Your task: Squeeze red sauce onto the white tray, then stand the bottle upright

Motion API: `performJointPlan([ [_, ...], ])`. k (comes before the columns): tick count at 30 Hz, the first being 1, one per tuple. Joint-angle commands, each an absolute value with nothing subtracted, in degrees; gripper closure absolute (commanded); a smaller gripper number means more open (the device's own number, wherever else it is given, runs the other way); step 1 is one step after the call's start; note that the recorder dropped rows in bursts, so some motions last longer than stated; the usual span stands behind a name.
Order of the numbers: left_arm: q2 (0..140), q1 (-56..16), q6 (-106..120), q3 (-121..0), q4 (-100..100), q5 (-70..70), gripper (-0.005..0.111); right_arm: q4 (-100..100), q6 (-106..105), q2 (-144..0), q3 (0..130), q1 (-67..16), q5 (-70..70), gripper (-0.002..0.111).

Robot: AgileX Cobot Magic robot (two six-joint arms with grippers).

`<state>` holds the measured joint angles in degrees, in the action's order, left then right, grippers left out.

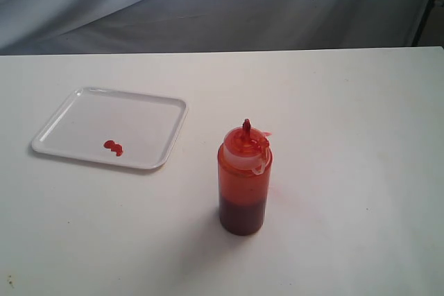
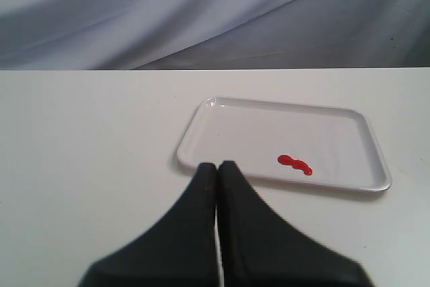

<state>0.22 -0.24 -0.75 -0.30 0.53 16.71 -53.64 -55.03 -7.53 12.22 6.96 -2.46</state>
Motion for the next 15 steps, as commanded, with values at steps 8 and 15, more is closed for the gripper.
performJointPlan([
  [8, 0.0, -0.2, -1.2, 0.0, 0.5, 16.3, 0.107, -21.9, -27.9, -5.7, 11.8, 7.4, -10.6, 0.003],
  [15, 0.0, -0.2, -1.2, 0.0, 0.5, 16.3, 0.107, -0.5, -5.3, -5.7, 11.2, 7.4, -11.0, 0.003],
])
